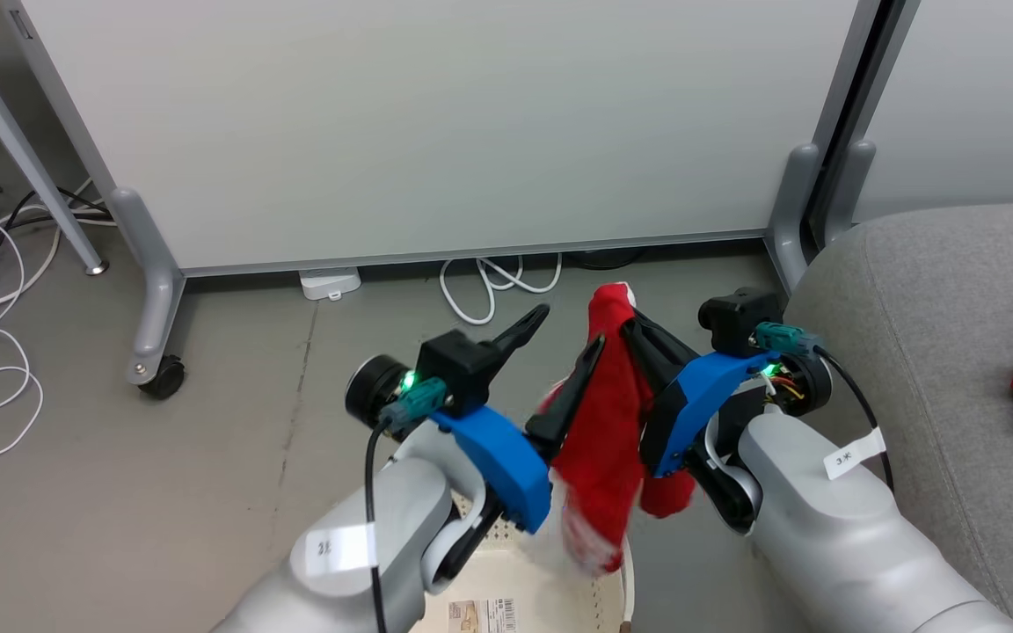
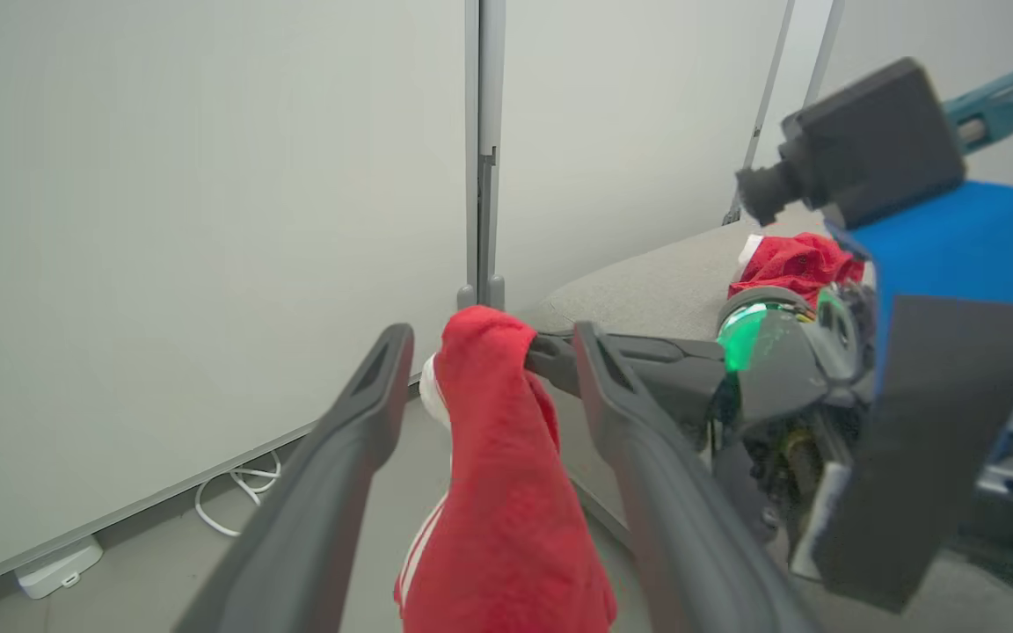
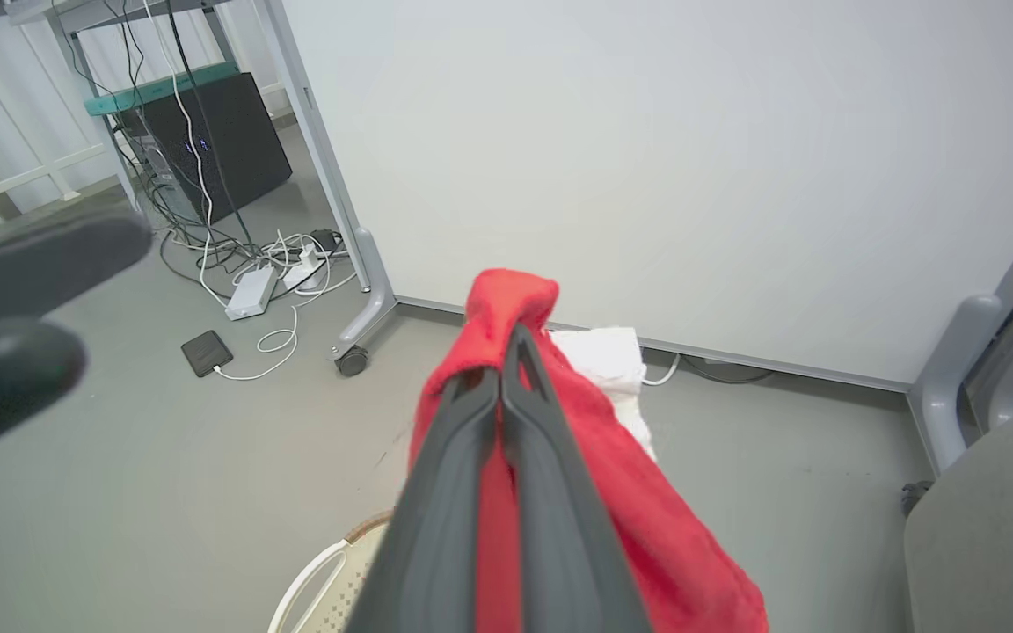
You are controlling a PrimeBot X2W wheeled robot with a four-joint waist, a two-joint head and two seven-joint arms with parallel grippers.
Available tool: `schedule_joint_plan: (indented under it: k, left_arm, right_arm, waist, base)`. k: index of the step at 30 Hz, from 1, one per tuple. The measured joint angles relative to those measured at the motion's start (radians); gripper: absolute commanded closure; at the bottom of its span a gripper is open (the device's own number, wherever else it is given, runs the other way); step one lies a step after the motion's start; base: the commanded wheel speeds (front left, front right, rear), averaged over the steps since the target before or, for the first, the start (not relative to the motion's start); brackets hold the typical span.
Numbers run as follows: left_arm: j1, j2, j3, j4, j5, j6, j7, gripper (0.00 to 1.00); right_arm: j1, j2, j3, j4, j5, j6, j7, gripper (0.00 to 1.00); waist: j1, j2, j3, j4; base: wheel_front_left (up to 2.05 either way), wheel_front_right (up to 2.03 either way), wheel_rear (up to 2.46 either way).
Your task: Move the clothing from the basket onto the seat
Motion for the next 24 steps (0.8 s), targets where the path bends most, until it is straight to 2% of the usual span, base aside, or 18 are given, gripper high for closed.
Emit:
schedule_joint_plan:
  k: [11,24]
  left_arm:
    - [0.256,0.060,0.239,-0.168,0.171,0.005,0.000,0.00]
    - [0.488,0.063,0.521,-0.292,0.372,-0.016,0.000,0.00]
  right_arm:
    - [0.014,-0.008,-0.048,-0.039,-0.037,0.000,0.000,1.00]
    - [0.035,-0.012,-0.076,-0.062,-0.059,0.000,0.000,1.00]
  waist:
    - [0.0000,0.0000,0.004,-0.002]
    - [0.0000,0.0000,-0.002,-0.017]
  base:
    - [0.00,0.00,0.00]
    - [0.00,0.00,0.00]
